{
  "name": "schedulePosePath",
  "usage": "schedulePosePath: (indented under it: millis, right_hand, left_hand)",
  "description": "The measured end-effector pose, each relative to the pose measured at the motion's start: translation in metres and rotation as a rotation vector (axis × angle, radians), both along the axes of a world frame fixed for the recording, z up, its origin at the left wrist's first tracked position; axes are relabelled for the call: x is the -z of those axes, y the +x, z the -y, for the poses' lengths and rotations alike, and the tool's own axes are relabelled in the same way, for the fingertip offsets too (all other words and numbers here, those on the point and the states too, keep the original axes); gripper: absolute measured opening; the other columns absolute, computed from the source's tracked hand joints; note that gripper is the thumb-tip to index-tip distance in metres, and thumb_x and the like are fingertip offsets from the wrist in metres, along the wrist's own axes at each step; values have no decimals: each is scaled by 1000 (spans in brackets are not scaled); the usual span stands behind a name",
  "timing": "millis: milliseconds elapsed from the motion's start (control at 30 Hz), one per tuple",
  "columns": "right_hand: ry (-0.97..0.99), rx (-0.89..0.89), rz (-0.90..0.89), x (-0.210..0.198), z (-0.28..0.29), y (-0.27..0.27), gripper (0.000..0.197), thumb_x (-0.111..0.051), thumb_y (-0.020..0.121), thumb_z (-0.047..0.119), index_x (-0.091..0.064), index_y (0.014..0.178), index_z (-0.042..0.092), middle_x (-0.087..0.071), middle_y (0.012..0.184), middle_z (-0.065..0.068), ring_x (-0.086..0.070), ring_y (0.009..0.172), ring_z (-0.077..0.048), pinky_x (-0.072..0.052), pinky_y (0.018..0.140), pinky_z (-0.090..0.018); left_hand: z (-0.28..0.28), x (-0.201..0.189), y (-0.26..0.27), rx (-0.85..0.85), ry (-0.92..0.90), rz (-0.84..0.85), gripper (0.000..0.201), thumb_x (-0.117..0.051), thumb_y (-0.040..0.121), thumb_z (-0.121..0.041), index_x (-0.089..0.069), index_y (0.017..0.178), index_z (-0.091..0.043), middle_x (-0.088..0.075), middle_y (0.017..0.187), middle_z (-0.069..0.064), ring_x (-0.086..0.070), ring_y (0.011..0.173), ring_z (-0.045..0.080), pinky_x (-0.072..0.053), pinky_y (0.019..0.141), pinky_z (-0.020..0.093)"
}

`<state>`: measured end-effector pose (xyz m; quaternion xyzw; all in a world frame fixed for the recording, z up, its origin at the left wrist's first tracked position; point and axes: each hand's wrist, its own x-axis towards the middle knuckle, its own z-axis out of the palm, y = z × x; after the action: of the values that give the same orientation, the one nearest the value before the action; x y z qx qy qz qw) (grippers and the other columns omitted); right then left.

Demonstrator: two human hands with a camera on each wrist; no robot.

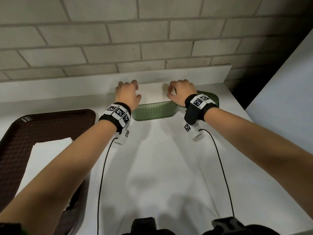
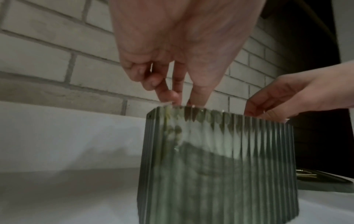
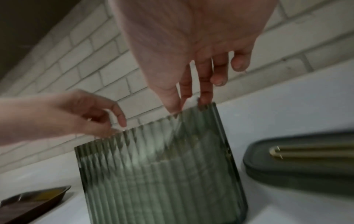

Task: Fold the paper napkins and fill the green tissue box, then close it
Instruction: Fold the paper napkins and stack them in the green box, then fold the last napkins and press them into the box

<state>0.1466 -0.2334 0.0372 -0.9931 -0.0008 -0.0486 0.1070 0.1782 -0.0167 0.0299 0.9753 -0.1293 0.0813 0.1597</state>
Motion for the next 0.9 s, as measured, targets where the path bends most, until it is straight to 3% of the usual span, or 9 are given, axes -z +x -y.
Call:
schedulePosePath:
  millis: [133, 233, 300, 467, 567, 667, 767, 833, 900]
  right_hand:
    - [-111, -79, 88, -5, -6, 4, 34, -45, 93, 39, -63, 110, 15, -56, 121, -12, -47, 113, -32, -34, 90, -40]
    - [-123, -169, -14, 0, -12, 6, 44, -30, 98, 47, -61, 112, 19, -58, 124, -9, -54, 111, -29, -33, 94, -41]
    - [-132, -191, -139, 6, -15, 5, 52, -20, 99, 52, -60, 111, 21, -63, 116, -7, -57, 108, -27, -31, 97, -44]
    - [-167, -171, -128, 10, -14, 2, 65, -12, 96, 63, -65, 106, 26, -62, 99, -1, -57, 105, -25, -26, 98, -50]
    - [-182, -186, -117, 6, -15, 4, 68, -10, 93, 67, -64, 113, 32, -61, 122, -2, -52, 116, -22, -22, 102, -53]
    - [-184, -183, -303, 7, -14, 4, 73, -5, 91, 71, -51, 133, 32, -56, 136, -1, -46, 128, -21, -14, 108, -58]
    - [-110, -178, -279, 3, -14, 1, 73, -6, 91, 71, -55, 129, 31, -63, 123, 0, -49, 125, -22, -12, 108, -59]
    - [-42, -159, -156, -2, -18, -3, 67, -11, 93, 68, -63, 105, 28, -67, 98, 1, -56, 109, -23, -17, 106, -56]
    - [8, -143, -60, -5, -21, -7, 59, -17, 96, 63, -61, 88, 24, -61, 88, -1, -56, 94, -25, -22, 102, -52]
  left_hand:
    - [6, -10, 4, 185, 49, 113, 23, -50, 91, -23, -63, 109, -14, -59, 119, 10, -48, 114, 31, -36, 92, 41]
    - [11, -7, -1, 348, 142, -5, 34, -37, 98, -32, -59, 122, -22, -57, 134, 2, -50, 122, 24, -35, 101, 42]
    - [12, -2, -7, 347, 217, -122, 40, -27, 100, -38, -54, 128, -25, -56, 137, 1, -51, 124, 22, -28, 107, 45]
    - [12, 3, -10, 291, 249, -125, 47, -19, 100, -46, -54, 123, -26, -58, 129, 2, -55, 116, 22, -23, 106, 53]
    - [9, -1, -10, 240, 315, -132, 50, -16, 99, -48, -59, 110, -26, -62, 115, 4, -56, 109, 24, -19, 104, 59]
    - [7, -3, -13, 207, 334, -185, 55, -13, 97, -53, -61, 97, -25, -64, 103, 3, -57, 103, 25, -18, 105, 62]
    - [3, -5, -19, 209, 273, -182, 53, -15, 98, -53, -61, 97, -25, -60, 108, 3, -54, 109, 23, -19, 105, 63]
    - [-6, -8, -28, 207, 225, -103, 50, -19, 98, -50, -61, 105, -24, -57, 122, 4, -50, 117, 24, -20, 106, 61]
    - [-20, -13, -41, 189, 119, -24, 46, -24, 98, -48, -61, 104, -21, -55, 127, 4, -50, 118, 24, -22, 105, 56]
